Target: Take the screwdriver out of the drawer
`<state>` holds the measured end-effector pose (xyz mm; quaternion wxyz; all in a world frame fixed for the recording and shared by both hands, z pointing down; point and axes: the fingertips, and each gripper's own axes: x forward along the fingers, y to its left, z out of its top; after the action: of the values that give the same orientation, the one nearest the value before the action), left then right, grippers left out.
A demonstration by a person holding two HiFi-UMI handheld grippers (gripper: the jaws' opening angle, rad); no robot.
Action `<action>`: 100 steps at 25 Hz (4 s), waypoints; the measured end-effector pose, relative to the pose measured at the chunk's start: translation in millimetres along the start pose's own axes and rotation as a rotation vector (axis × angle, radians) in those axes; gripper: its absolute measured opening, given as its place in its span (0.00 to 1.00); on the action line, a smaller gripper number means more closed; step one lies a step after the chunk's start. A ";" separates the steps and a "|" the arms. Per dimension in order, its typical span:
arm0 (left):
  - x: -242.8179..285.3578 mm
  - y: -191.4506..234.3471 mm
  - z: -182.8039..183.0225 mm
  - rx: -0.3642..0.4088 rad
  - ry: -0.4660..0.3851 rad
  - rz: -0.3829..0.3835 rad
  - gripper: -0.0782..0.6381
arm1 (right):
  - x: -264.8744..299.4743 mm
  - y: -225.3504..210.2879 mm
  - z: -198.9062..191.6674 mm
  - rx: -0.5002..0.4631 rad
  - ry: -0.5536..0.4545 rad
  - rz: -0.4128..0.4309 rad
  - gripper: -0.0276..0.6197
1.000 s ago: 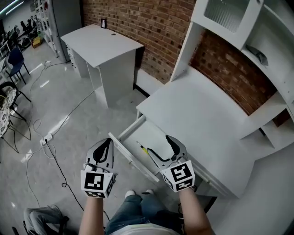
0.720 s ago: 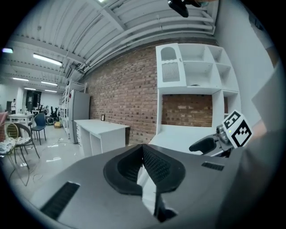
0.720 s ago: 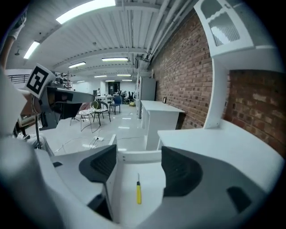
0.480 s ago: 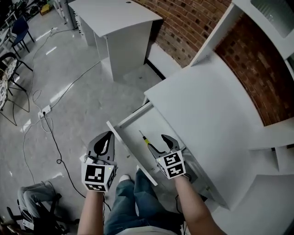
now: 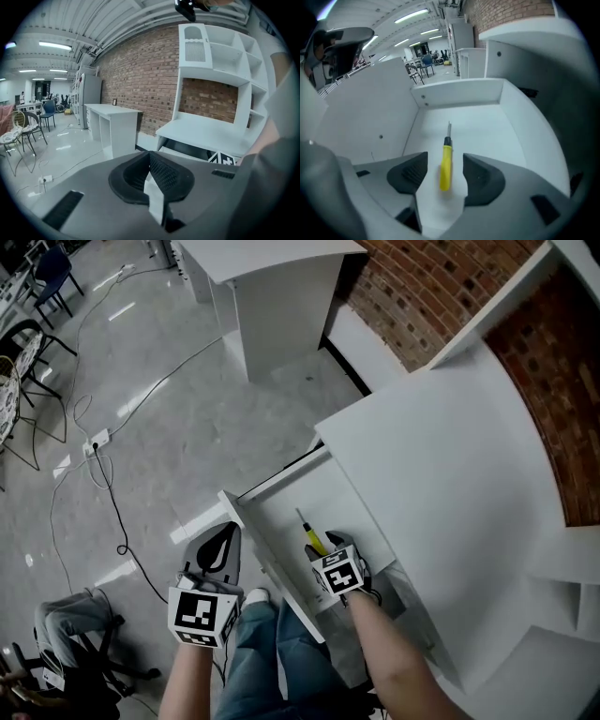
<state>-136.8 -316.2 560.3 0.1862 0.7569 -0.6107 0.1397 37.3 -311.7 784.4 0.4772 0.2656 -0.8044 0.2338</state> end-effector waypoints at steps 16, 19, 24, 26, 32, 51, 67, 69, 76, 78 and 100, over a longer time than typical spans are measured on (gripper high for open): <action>-0.4 8.0 -10.6 -0.012 0.018 0.031 0.12 | 18.1 -2.6 -5.3 -0.054 0.096 -0.080 0.16; -10.1 7.4 1.6 -0.007 -0.003 0.035 0.12 | -4.2 -0.5 8.4 -0.058 0.058 -0.093 0.16; -24.0 3.4 28.0 -0.002 -0.046 0.033 0.12 | -52.3 4.7 34.2 -0.088 -0.028 -0.119 0.16; -29.5 1.8 38.0 -0.005 -0.066 0.034 0.12 | -68.6 7.0 40.0 -0.100 -0.052 -0.129 0.16; -38.0 -12.8 65.4 0.004 -0.117 0.020 0.12 | -112.8 3.3 54.7 -0.095 -0.131 -0.139 0.16; -17.3 -67.0 92.9 0.065 -0.142 -0.051 0.12 | -239.4 -129.0 52.1 0.118 -0.327 -0.332 0.16; -12.0 -60.0 90.6 0.084 -0.104 -0.029 0.12 | -201.7 -169.3 32.3 0.165 -0.232 -0.356 0.20; -14.3 -60.0 93.1 0.091 -0.112 -0.034 0.12 | -206.4 -168.0 34.6 0.170 -0.247 -0.362 0.30; -26.5 -62.2 104.6 0.098 -0.154 -0.067 0.12 | -252.5 -145.5 51.3 0.166 -0.349 -0.429 0.30; -33.0 -64.1 109.5 0.105 -0.171 -0.079 0.12 | -271.2 -133.2 56.0 0.169 -0.390 -0.457 0.28; -148.8 -113.8 162.5 0.311 -0.420 -0.315 0.12 | -481.4 75.8 68.5 0.116 -0.940 -0.753 0.06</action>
<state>-60.3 -238.8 337.4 -0.0428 0.8740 -0.4823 0.0415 138.1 -199.8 315.9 0.1054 0.6326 -0.7656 -0.0501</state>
